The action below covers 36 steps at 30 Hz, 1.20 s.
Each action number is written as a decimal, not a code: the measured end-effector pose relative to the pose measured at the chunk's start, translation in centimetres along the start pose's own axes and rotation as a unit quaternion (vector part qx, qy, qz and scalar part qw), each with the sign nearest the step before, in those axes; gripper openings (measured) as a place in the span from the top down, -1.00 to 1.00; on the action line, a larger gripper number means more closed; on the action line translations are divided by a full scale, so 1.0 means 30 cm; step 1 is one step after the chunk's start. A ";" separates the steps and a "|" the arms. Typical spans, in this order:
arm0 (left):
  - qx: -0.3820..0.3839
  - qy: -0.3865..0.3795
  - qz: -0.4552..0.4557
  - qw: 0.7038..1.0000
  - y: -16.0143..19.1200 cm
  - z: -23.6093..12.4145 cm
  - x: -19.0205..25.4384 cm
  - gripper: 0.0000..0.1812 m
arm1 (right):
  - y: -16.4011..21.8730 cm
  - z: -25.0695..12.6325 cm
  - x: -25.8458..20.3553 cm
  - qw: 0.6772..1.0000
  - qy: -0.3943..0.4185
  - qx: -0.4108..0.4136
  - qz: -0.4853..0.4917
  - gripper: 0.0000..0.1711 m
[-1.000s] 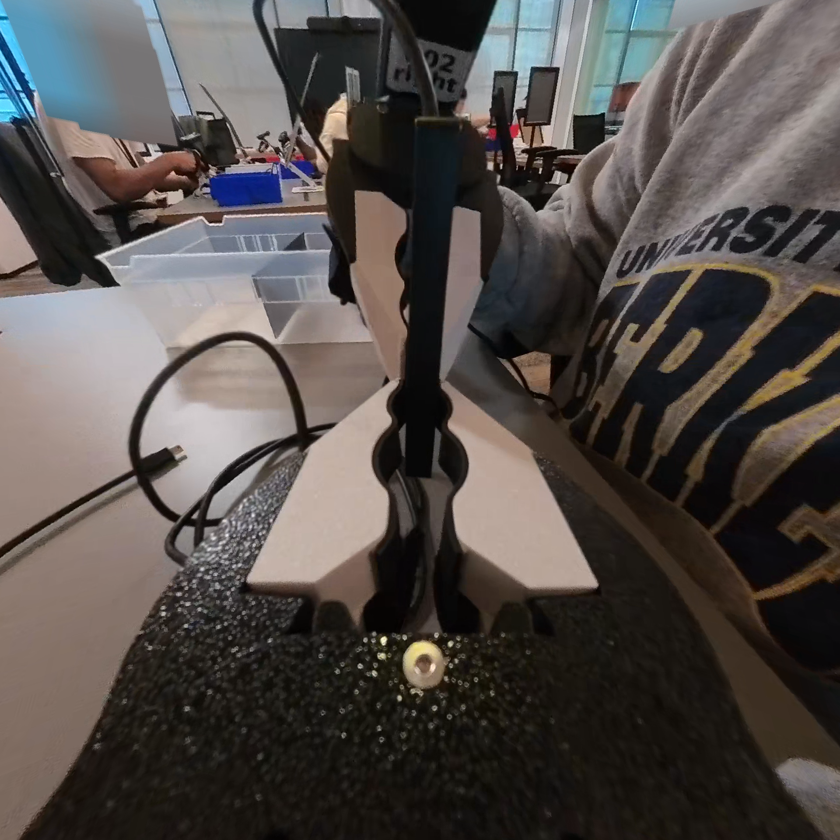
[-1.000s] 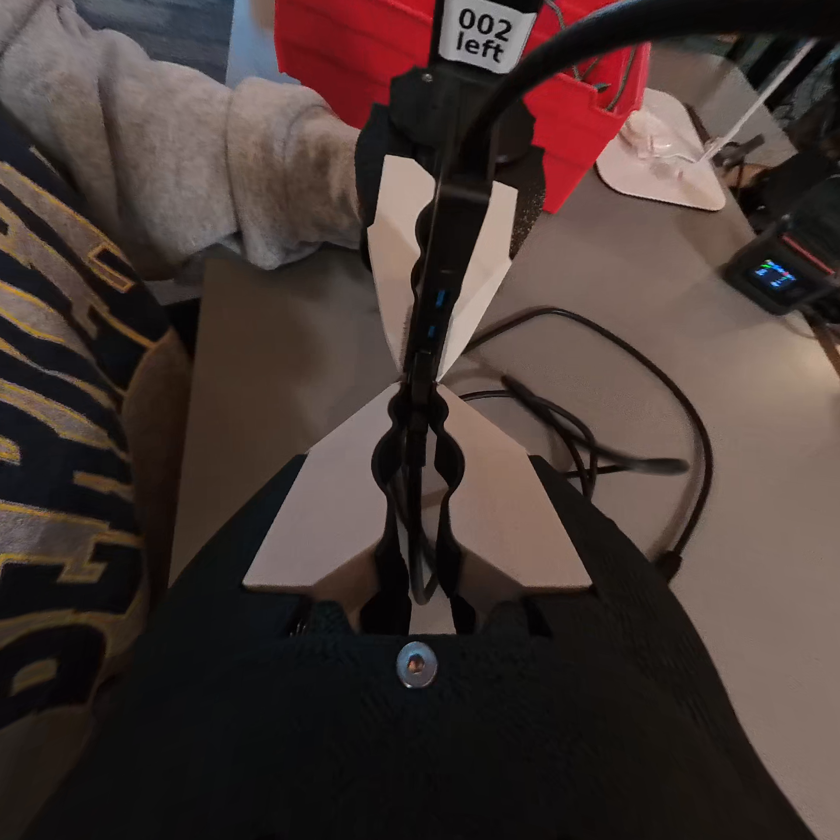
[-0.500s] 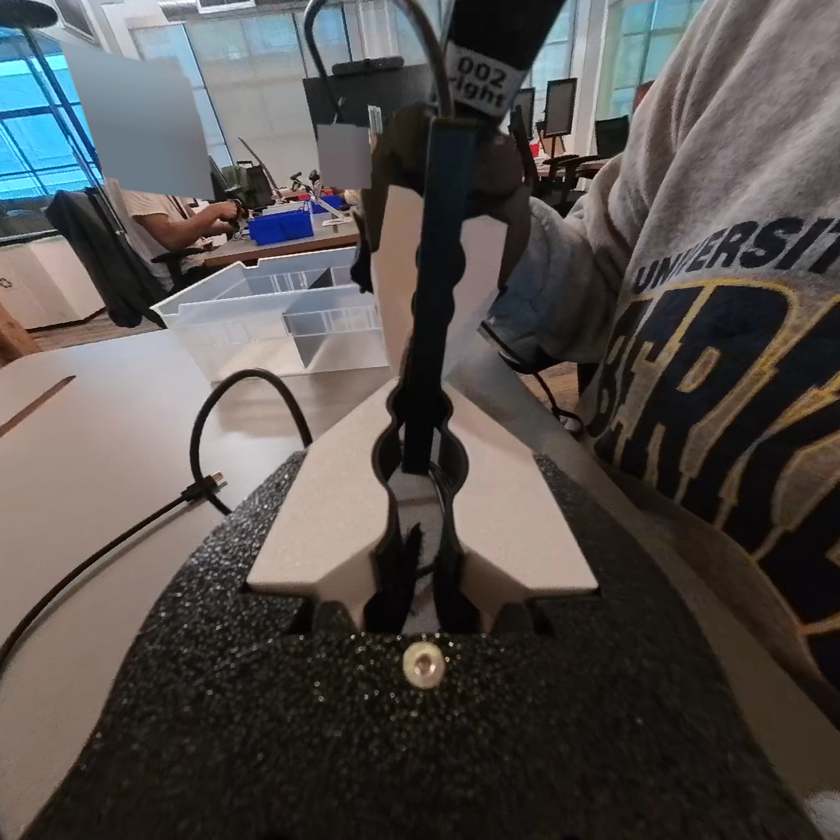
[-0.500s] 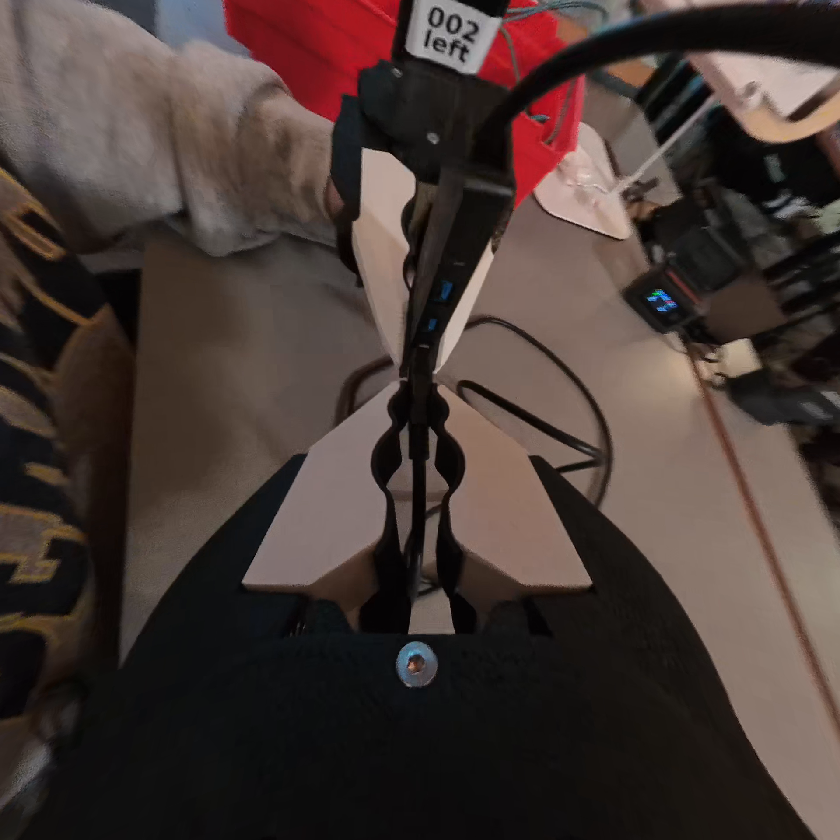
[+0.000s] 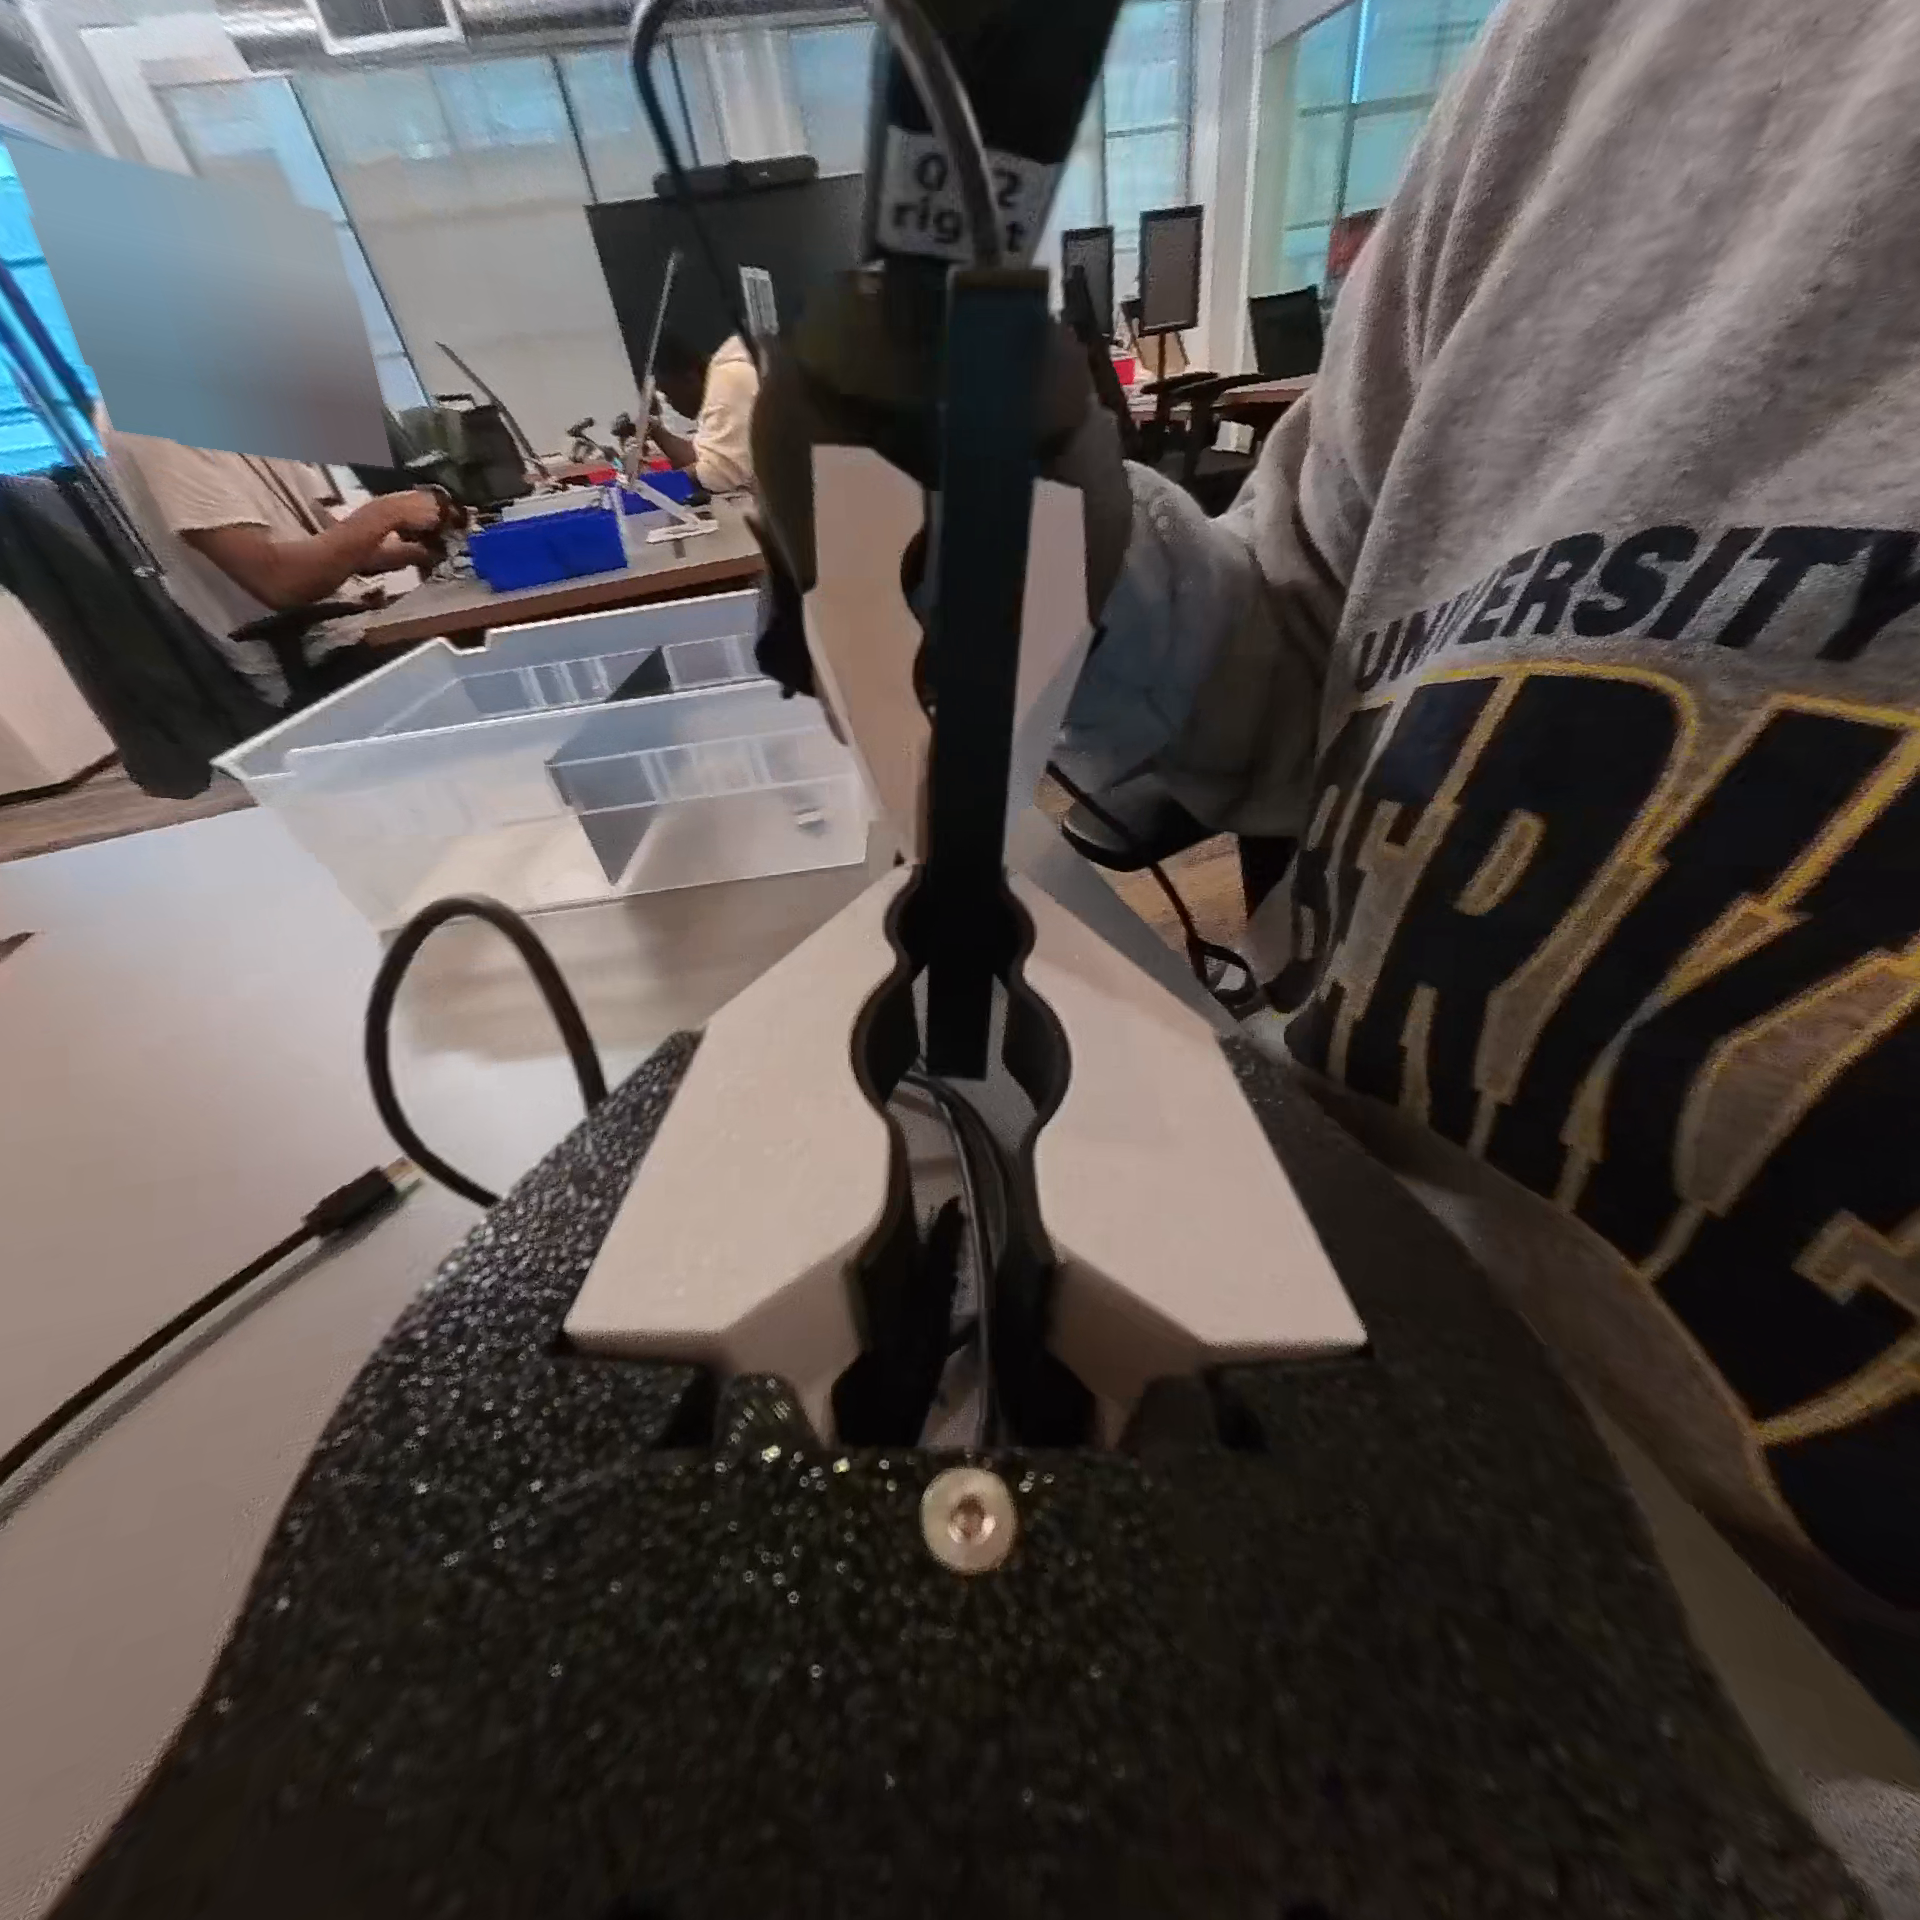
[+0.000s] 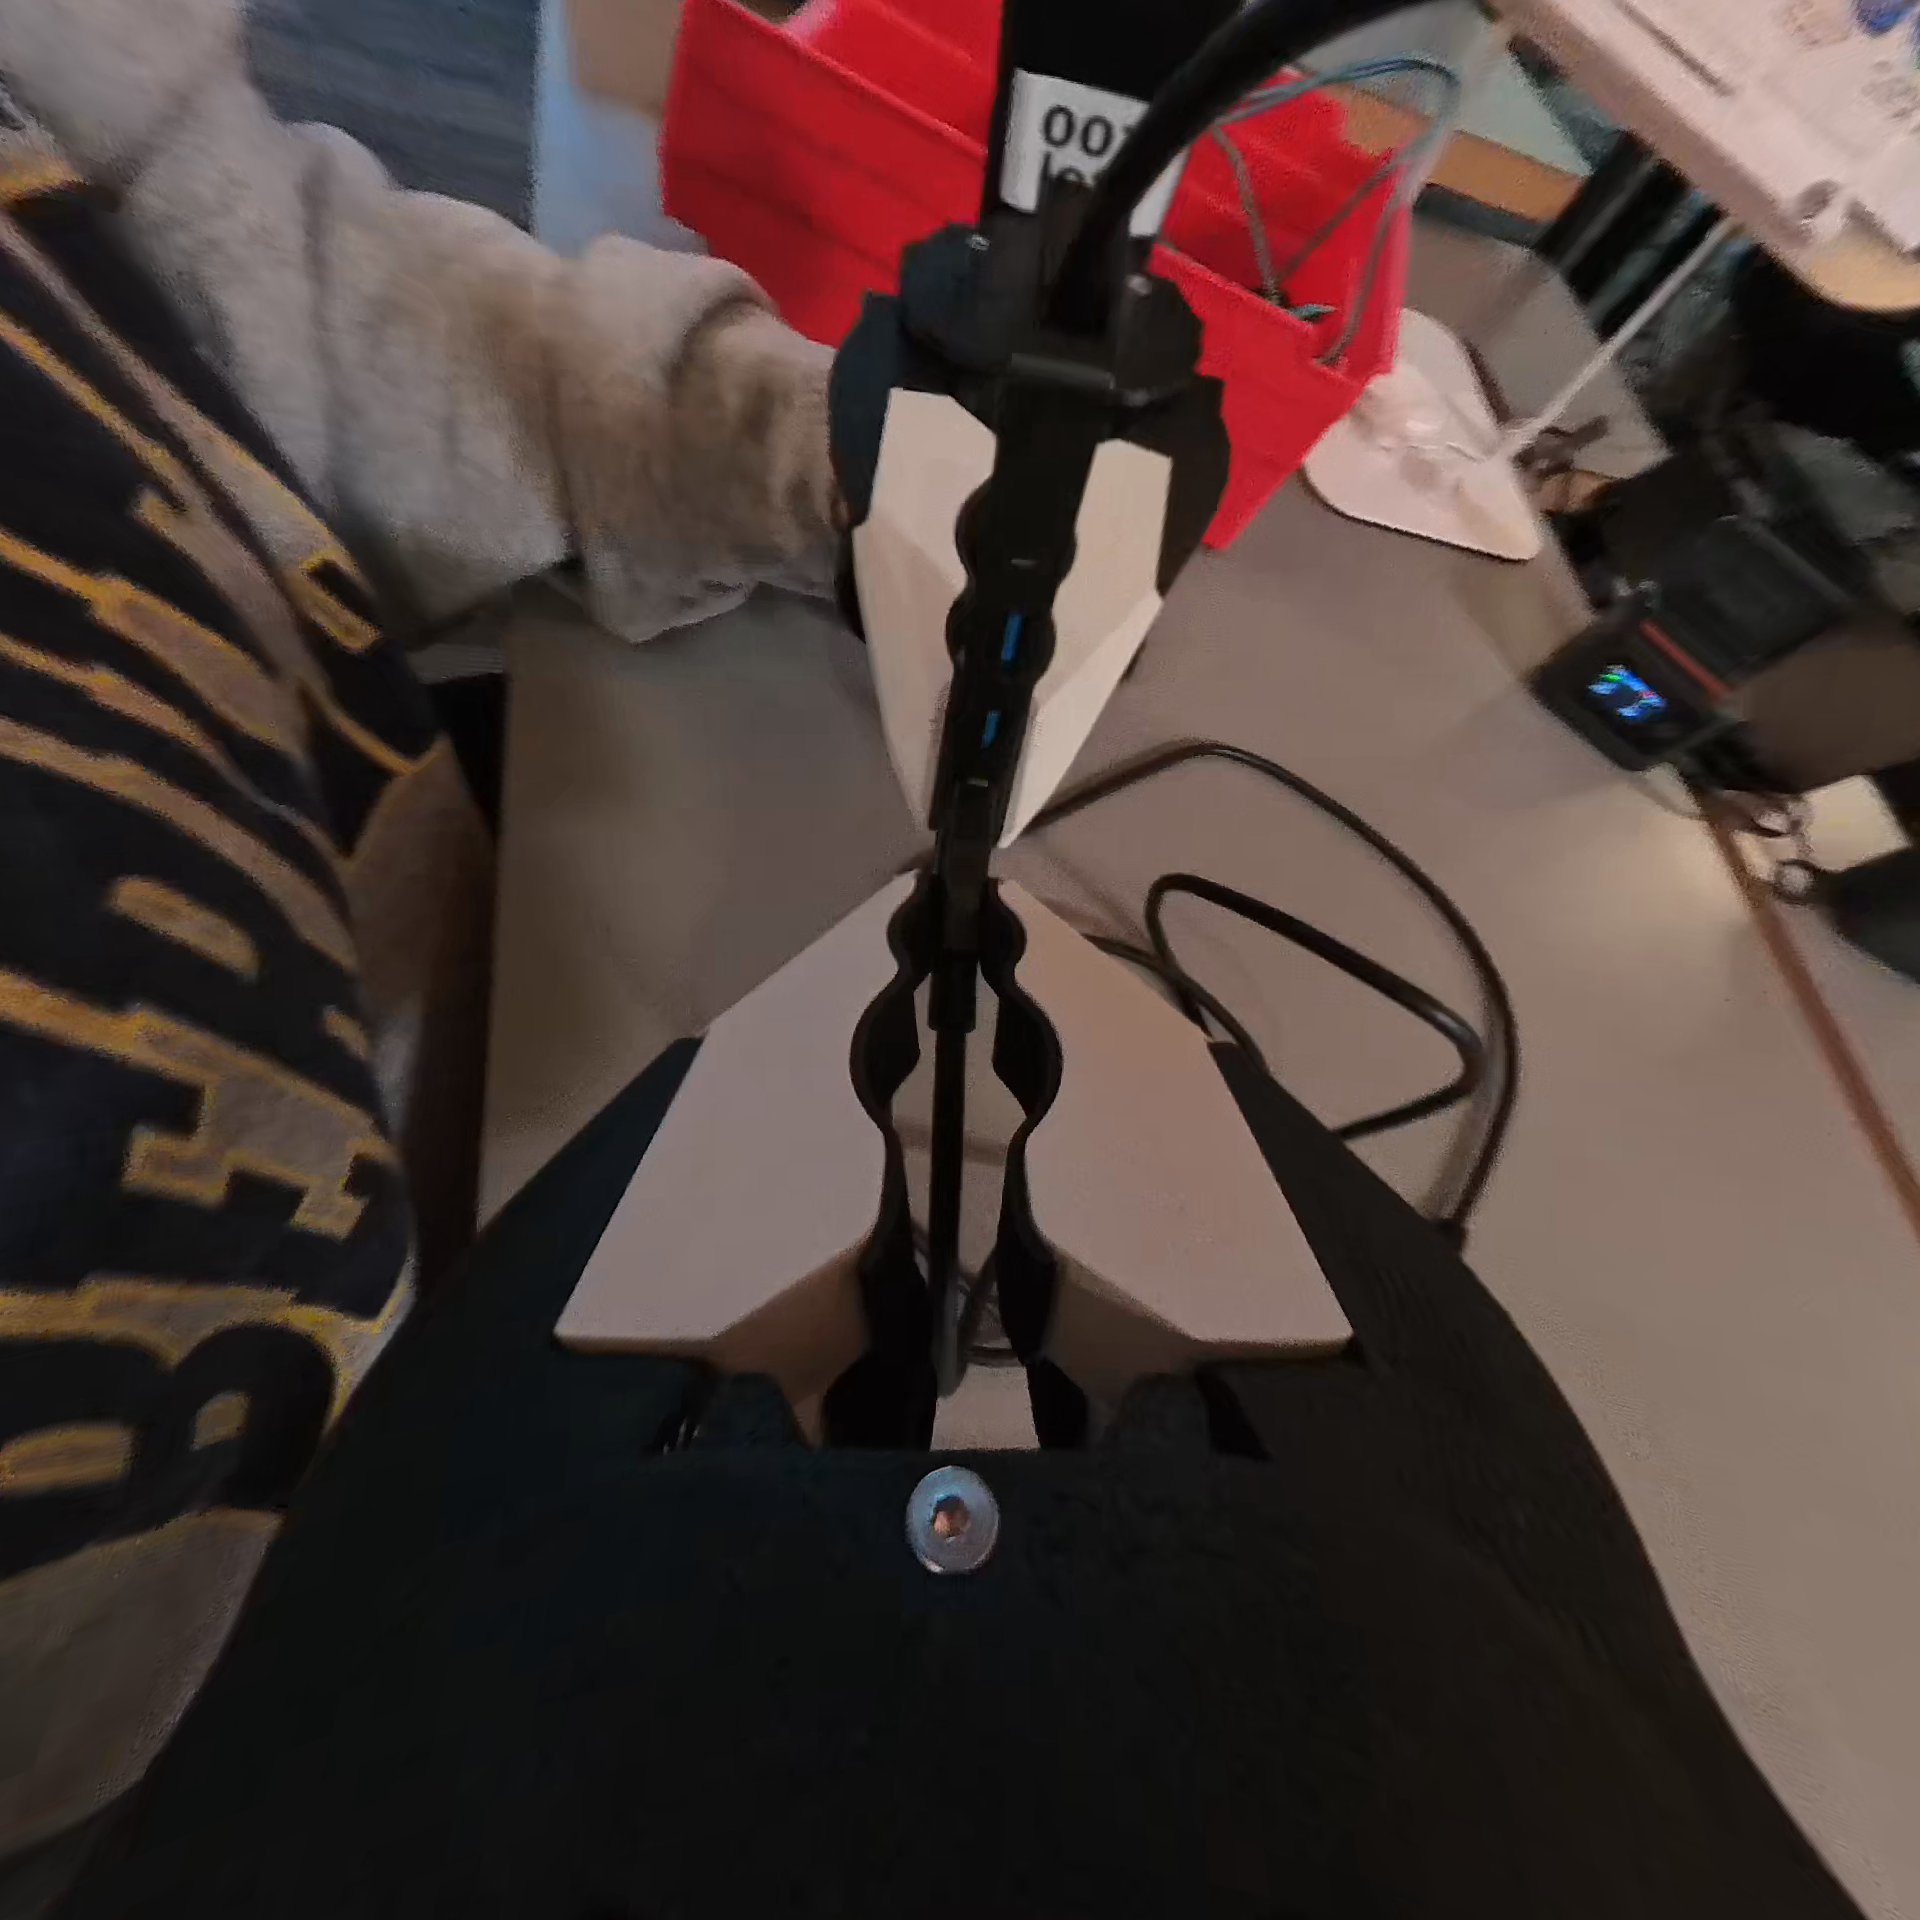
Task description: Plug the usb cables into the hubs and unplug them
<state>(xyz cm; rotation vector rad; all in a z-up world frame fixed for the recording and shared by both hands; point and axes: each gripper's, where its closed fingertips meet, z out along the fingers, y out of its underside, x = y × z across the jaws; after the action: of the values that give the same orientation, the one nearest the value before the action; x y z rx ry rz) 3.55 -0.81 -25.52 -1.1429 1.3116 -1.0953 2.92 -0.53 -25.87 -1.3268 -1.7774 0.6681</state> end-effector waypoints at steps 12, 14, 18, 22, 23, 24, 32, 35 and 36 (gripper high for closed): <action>-0.001 -0.008 0.000 1.000 0.002 0.007 -0.009 0.90 | 0.013 -0.021 0.004 1.000 -0.019 0.007 -0.001 0.92; -0.002 -0.017 -0.001 1.000 0.007 0.006 -0.019 0.90 | 0.024 -0.019 0.011 1.000 -0.017 0.002 0.003 0.92; -0.004 -0.057 0.023 0.998 0.006 -0.018 -0.056 0.90 | 0.024 -0.010 0.058 0.996 0.073 -0.028 -0.042 0.92; -0.023 -0.048 -0.007 0.999 0.037 -0.012 -0.057 0.88 | 0.044 -0.007 0.051 0.995 0.071 -0.058 -0.045 0.93; -0.026 -0.046 -0.017 0.998 0.044 -0.011 -0.058 0.87 | 0.052 -0.006 0.052 0.994 0.070 -0.066 -0.046 0.93; -0.021 -0.047 -0.015 0.999 0.039 -0.012 -0.057 0.84 | 0.063 -0.009 0.056 0.993 0.073 -0.076 -0.050 0.93; -0.011 -0.042 0.021 0.999 0.014 0.004 -0.036 0.88 | 0.097 -0.004 0.041 0.994 0.059 -0.089 -0.033 0.93; -0.005 -0.035 0.036 0.999 -0.008 -0.019 -0.020 0.90 | 0.064 0.002 0.021 0.997 0.038 -0.055 -0.023 0.93; 0.002 -0.023 0.030 0.999 -0.014 -0.022 -0.007 0.90 | 0.050 -0.002 0.009 0.999 0.023 -0.043 -0.023 0.93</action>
<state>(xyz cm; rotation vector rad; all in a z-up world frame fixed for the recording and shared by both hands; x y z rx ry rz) 2.92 -0.66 -25.03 -1.1128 1.2998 -1.0222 3.73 0.20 -26.97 -1.3425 -1.8112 0.5361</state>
